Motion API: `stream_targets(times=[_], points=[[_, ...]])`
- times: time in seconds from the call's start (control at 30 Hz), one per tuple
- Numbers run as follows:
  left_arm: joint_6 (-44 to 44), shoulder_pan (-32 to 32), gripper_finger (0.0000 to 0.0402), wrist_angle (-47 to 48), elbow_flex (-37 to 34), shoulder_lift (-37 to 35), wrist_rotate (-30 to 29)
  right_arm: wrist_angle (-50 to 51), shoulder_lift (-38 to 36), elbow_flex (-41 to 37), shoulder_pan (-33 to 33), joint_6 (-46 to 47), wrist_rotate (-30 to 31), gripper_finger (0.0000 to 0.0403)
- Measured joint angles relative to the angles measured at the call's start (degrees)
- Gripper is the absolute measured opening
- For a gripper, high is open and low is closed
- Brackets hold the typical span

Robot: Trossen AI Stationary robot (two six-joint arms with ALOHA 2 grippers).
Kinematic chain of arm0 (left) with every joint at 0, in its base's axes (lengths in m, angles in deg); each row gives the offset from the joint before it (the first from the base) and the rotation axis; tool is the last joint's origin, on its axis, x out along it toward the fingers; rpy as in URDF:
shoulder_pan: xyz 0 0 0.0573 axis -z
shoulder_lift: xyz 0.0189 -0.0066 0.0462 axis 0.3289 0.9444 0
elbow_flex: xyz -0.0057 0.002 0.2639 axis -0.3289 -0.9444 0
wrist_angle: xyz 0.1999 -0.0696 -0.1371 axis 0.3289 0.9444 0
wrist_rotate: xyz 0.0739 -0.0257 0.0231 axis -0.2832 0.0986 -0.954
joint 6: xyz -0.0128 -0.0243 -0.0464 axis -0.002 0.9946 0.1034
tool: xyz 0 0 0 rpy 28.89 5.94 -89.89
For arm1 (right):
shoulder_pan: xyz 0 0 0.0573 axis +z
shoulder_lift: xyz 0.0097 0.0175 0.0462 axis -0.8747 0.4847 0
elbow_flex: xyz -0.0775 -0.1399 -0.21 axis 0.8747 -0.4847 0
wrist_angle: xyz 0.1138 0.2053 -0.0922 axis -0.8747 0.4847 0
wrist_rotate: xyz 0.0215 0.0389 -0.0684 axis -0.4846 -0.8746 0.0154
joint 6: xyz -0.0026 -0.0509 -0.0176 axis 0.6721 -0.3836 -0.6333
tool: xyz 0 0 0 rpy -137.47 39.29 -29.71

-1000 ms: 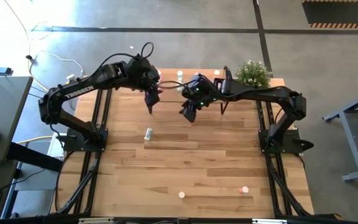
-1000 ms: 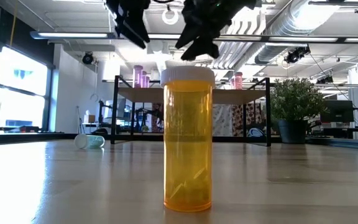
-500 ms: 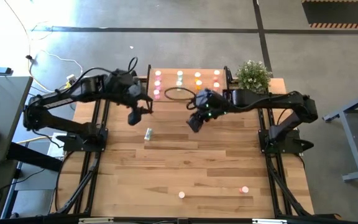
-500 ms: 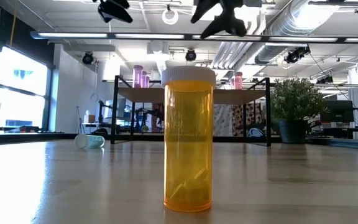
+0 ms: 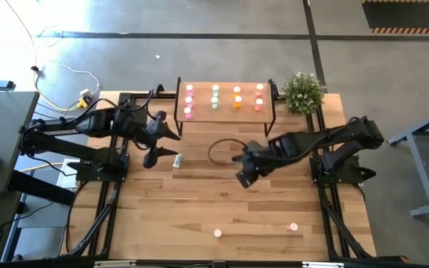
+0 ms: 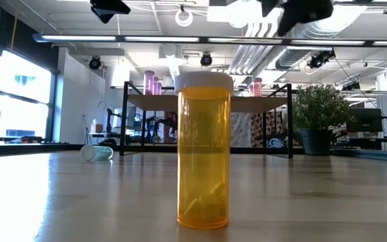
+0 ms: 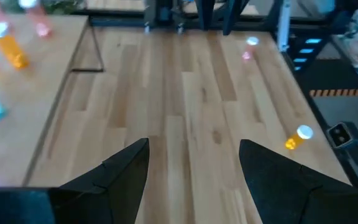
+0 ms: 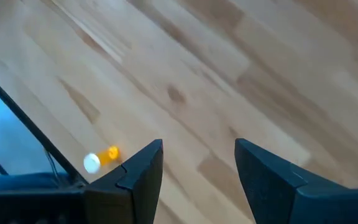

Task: Pick and place medicine bottles onto shelf by color
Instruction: Put the orange pill bottle on the shelf aligned with the orange pill bottles

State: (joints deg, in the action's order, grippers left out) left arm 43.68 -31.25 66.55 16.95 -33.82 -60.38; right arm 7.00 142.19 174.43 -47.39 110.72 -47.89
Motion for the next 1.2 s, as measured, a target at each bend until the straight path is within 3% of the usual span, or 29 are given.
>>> stream_targets(times=[0.27, 0.73, 1.2], points=[[0.0, 2.1, 0.0241, -3.0, -2.1, -0.2, 2.1, 9.2, 0.1, 0.0, 8.9, 8.6, -1.1, 0.0190], [2.2, 2.1, 0.0241, -4.7, -2.1, 0.0, 1.7, 15.5, 0.1, 0.0, 20.8, 11.4, -8.5, 0.0191], [7.3, 2.1, 0.0241, -4.8, -2.1, 0.0, -1.5, 7.5, 0.1, -12.0, 31.9, 23.1, -11.7, 0.0191]])
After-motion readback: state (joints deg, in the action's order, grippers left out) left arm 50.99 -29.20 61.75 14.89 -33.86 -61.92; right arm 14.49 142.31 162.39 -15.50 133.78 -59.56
